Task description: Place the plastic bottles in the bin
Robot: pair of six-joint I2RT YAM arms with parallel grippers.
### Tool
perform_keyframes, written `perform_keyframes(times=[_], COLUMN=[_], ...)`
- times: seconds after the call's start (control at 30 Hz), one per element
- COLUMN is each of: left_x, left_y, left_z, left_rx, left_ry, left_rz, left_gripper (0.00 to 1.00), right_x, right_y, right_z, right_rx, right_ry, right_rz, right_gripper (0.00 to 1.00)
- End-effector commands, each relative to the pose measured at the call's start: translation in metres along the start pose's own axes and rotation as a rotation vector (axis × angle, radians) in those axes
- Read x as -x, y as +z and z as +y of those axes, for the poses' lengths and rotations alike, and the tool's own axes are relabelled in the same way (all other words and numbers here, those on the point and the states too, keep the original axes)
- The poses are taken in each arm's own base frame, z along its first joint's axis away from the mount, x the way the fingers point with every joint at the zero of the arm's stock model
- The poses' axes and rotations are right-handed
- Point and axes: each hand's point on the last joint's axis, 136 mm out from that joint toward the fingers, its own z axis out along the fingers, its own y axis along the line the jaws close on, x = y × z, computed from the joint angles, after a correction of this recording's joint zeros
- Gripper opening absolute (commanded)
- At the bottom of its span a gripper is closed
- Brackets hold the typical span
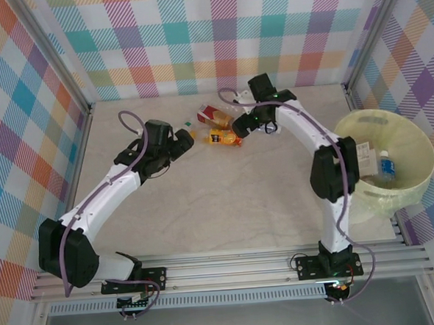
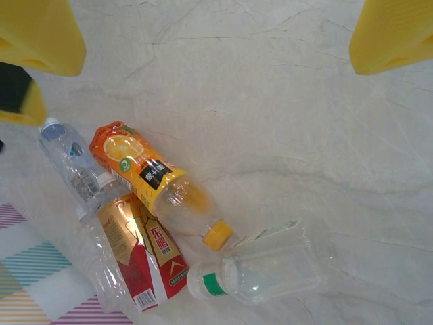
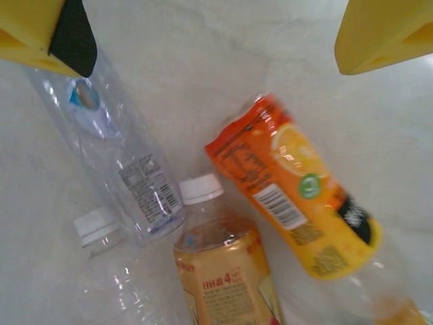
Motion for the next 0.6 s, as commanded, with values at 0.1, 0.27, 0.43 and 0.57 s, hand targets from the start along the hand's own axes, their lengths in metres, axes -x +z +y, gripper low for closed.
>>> perform_keyframes(times=[0.1,0.27,0.43,0.57], left_x=[0.006,0.007,0.006,0.004], left_y=[-0.009,-0.009,-0.006,-0.004], left_z=[0.023,0.029,0.032,0.029], left_rx=[0.057,0.078,0.084,0.070], left_ry=[0.017,0.026,0.035,0.045], left_rz=[-0.029,-0.033,-0.030,-0.017], left_gripper=[1.00,1.00,1.00,1.00], right_x=[0.008,-0.012,-0.028,-0.040], right_y=[0.035,0.074,0.102,0.112], right_z=[-0.045,-0.061,-0.060,-0.055], right_rx=[-0.085,-0.093,-0.063,-0.035], right_ry=[-0.112,-0.143,-0.179,-0.183], right_rz=[0.028,0.128,0.198,0.235], right_gripper=[0.87,0.83,0.82,0.73])
